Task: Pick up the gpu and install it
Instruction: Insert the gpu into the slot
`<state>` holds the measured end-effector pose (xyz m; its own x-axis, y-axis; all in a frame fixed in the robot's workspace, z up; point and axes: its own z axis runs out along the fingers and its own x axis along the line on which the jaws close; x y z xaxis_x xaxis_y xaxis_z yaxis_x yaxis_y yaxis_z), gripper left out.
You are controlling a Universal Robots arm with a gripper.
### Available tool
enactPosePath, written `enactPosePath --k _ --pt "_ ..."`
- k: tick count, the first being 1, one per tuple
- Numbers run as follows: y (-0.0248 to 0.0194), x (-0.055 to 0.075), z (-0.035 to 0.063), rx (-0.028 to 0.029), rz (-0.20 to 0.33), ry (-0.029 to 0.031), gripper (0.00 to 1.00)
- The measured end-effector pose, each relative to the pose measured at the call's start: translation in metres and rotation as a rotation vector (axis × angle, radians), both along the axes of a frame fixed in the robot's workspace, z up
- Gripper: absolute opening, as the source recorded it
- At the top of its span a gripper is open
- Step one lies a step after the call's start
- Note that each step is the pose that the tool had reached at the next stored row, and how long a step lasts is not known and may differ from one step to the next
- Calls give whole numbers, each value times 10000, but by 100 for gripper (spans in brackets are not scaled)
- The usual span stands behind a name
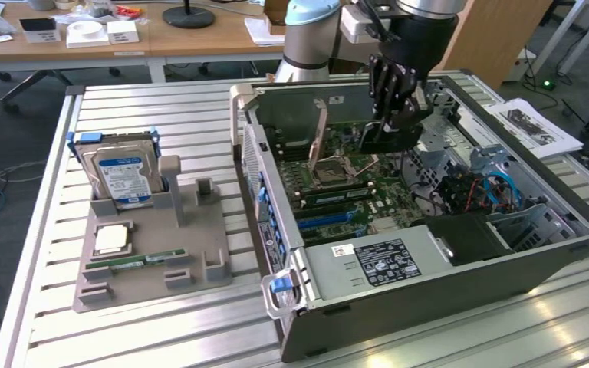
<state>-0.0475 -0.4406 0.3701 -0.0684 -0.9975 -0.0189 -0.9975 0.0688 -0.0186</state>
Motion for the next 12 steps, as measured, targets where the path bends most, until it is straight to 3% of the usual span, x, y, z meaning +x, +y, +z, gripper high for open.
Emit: enactPosePath --k 12 --pt "0 -11 -180 -1 84 15 27"
